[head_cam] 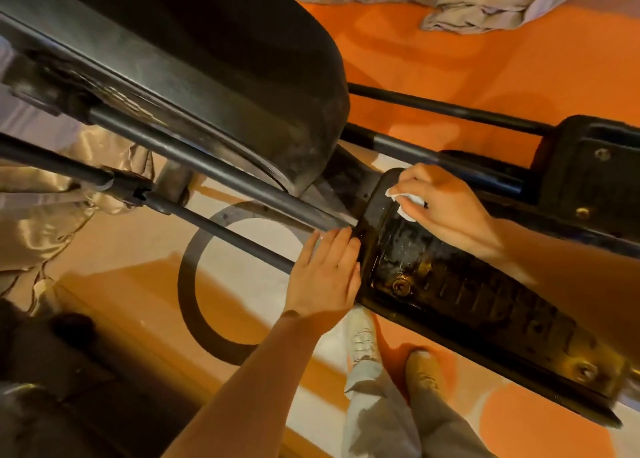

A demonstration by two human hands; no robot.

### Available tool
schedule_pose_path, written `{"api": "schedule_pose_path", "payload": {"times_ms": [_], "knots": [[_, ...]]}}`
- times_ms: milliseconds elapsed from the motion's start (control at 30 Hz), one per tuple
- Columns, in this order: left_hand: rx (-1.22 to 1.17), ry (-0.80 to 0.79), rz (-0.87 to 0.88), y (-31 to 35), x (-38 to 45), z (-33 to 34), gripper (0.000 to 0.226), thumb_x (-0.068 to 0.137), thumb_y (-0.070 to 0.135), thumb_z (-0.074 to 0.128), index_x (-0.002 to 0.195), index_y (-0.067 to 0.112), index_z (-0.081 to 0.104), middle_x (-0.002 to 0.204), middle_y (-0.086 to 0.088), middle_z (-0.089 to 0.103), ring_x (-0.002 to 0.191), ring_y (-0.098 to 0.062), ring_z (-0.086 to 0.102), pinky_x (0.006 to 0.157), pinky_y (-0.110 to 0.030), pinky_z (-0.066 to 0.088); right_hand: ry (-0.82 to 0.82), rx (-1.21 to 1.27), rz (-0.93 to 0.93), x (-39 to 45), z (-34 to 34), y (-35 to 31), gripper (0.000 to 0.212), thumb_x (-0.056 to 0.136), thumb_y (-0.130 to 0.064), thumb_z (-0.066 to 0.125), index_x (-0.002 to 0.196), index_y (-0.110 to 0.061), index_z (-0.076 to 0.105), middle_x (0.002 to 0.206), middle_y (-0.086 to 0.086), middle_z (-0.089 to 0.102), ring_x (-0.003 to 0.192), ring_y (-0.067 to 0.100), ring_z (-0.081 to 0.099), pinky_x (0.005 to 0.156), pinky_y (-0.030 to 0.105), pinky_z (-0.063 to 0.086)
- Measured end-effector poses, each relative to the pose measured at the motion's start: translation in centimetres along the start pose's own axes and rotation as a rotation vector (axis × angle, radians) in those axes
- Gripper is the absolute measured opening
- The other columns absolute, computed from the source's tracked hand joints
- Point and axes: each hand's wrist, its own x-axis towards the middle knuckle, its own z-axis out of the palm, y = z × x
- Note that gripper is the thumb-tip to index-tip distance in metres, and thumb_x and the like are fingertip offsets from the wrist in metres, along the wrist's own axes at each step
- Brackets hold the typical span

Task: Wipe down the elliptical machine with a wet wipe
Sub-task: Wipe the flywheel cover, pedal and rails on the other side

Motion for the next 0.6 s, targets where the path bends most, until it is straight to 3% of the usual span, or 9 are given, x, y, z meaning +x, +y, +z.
{"api": "schedule_pose_path", "payload": {"times_ms": [67, 200, 333, 433, 500, 600], "knots": [[0.019, -0.041, -0.051, 1.1, -1.3, 1.5, 0.046, 0.096, 0.033, 0.036, 0.125, 0.012, 0.065, 0.129, -0.010, 0.064, 0.123, -0.029, 0.058, 0.117, -0.043, 0.026, -0.008, 0.041, 0.003, -0.8, 0.8, 0.1, 0.033, 0.093, -0.029, 0.047, 0.103, -0.012, 0.073, 0.108, 0.004, 0.063, 0.098, 0.023, 0.063, 0.080, 0.030, 0.049], [0.015, -0.079, -0.139, 3.0, -3.5, 5.2, 0.050, 0.095, 0.034, 0.034, 0.125, 0.011, 0.067, 0.129, -0.010, 0.065, 0.120, -0.029, 0.062, 0.106, -0.050, 0.036, -0.012, 0.003, -0.053, -0.8, 3.8, 0.3, 0.019, 0.091, -0.013, 0.057, 0.099, -0.005, 0.071, 0.105, 0.007, 0.062, 0.097, 0.023, 0.061, 0.071, 0.038, 0.057], [-0.119, 0.006, -0.207, 3.9, -5.0, 8.2, 0.055, 0.105, 0.033, 0.022, 0.133, 0.004, 0.060, 0.140, -0.014, 0.056, 0.127, -0.033, 0.056, 0.107, -0.050, 0.040, -0.023, -0.012, -0.027, -0.2, 7.8, 0.8, 0.016, 0.094, -0.023, 0.053, 0.097, -0.018, 0.068, 0.109, -0.006, 0.060, 0.104, 0.018, 0.058, 0.089, 0.040, 0.048], [-0.186, 0.119, -0.193, 4.2, -5.5, 9.1, 0.051, 0.103, 0.030, 0.030, 0.135, 0.002, 0.057, 0.143, -0.016, 0.053, 0.134, -0.031, 0.046, 0.117, -0.041, 0.026, -0.110, 0.033, 0.038, -0.5, 9.4, 0.9, 0.036, 0.099, -0.022, 0.039, 0.115, -0.007, 0.068, 0.126, 0.009, 0.061, 0.121, 0.026, 0.053, 0.106, 0.031, 0.038], [-0.221, 0.157, -0.175, 4.1, -5.8, 9.3, 0.050, 0.099, 0.027, 0.037, 0.136, 0.000, 0.055, 0.144, -0.017, 0.051, 0.136, -0.027, 0.038, 0.119, -0.039, 0.018, -0.142, 0.035, -0.023, -1.5, 10.1, 1.1, 0.040, 0.102, -0.016, 0.036, 0.131, 0.000, 0.058, 0.142, 0.015, 0.052, 0.136, 0.023, 0.039, 0.116, 0.022, 0.023], [-0.275, 0.152, -0.158, 3.9, -6.1, 9.5, 0.053, 0.106, 0.029, 0.024, 0.138, -0.001, 0.053, 0.145, -0.019, 0.050, 0.138, -0.027, 0.032, 0.121, -0.035, 0.005, -0.157, -0.062, -0.231, -3.3, 11.3, 1.3, 0.047, 0.098, -0.005, 0.034, 0.144, 0.001, 0.041, 0.153, 0.017, 0.035, 0.146, 0.025, 0.023, 0.121, 0.034, 0.014]]}}
